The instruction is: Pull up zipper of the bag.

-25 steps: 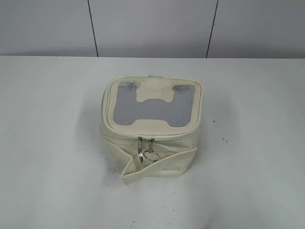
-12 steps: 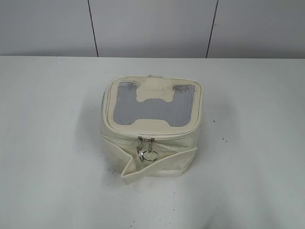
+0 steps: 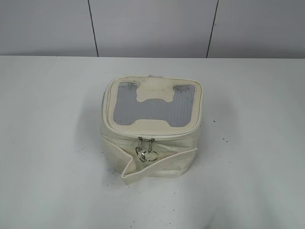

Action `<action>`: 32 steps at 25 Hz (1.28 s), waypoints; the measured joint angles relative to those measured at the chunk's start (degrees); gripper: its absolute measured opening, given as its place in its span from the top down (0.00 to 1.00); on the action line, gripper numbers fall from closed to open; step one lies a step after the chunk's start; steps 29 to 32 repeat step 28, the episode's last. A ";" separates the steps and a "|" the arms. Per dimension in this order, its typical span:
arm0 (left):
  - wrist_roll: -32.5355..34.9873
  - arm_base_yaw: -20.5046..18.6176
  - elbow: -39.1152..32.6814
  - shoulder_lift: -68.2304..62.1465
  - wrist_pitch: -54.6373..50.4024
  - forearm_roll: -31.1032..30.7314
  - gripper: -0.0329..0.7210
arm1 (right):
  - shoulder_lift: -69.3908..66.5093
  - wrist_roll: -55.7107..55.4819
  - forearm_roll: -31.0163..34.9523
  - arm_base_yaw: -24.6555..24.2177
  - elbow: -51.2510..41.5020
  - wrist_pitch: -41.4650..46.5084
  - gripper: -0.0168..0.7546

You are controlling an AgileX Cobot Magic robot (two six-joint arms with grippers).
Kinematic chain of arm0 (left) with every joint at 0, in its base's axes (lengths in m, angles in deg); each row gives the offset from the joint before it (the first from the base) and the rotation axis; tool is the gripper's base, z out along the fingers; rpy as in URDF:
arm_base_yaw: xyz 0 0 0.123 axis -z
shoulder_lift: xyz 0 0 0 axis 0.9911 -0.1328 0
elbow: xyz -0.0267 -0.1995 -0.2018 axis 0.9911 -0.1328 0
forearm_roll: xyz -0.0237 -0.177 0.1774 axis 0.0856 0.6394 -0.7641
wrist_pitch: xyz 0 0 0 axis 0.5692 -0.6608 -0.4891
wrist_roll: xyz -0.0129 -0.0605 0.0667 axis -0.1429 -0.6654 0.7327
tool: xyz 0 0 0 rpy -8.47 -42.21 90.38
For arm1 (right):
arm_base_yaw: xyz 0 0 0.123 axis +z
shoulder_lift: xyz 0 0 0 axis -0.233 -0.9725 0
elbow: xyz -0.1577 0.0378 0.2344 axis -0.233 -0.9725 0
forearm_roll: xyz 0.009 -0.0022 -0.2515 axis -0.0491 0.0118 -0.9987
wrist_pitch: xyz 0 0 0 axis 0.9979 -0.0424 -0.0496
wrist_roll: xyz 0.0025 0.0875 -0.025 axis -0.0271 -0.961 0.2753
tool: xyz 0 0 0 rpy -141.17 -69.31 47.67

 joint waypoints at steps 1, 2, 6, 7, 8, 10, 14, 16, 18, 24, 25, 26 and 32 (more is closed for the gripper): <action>0.00 0.00 0.00 0.00 0.00 0.00 0.56 | 0.00 0.00 0.00 0.00 -0.02 0.00 0.22; 0.00 0.00 0.00 0.00 0.00 0.00 0.56 | 0.00 0.00 0.00 0.00 -0.06 0.00 0.22; 0.00 0.00 0.00 0.00 0.00 0.00 0.56 | 0.00 0.00 0.00 0.00 -0.06 0.00 0.22; 0.00 0.00 0.00 0.00 0.00 0.00 0.56 | 0.00 0.00 0.00 0.00 -0.06 0.00 0.22; 0.00 0.00 0.00 0.00 0.00 0.00 0.56 | 0.00 0.00 0.00 0.00 -0.06 0.00 0.22; 0.00 0.00 0.00 0.00 0.00 0.00 0.56 | 0.00 0.00 0.00 0.00 -0.06 0.00 0.22; 0.00 0.00 0.00 0.00 0.00 0.00 0.56 | 0.00 0.00 0.00 0.00 -0.06 0.00 0.22; 0.00 0.00 0.00 0.00 0.00 0.00 0.56 | 0.00 0.00 0.00 0.00 -0.06 0.00 0.22; 0.00 0.00 0.00 0.00 0.00 0.00 0.56 | 0.00 0.00 0.00 0.00 -0.06 0.00 0.22; 0.00 0.00 0.00 0.00 0.00 -0.05 0.56 | 0.00 0.00 0.00 0.00 -0.06 0.00 0.22; 0.00 0.00 0.00 0.00 0.00 -0.05 0.56 | 0.00 0.00 0.00 0.00 -0.06 0.00 0.22; 0.00 0.00 0.00 0.00 0.00 -0.05 0.56 | 0.00 0.00 0.00 0.00 -0.06 0.00 0.22; 0.00 0.00 0.00 0.00 0.00 -0.05 0.56 | 0.00 0.00 0.00 0.00 -0.06 0.00 0.22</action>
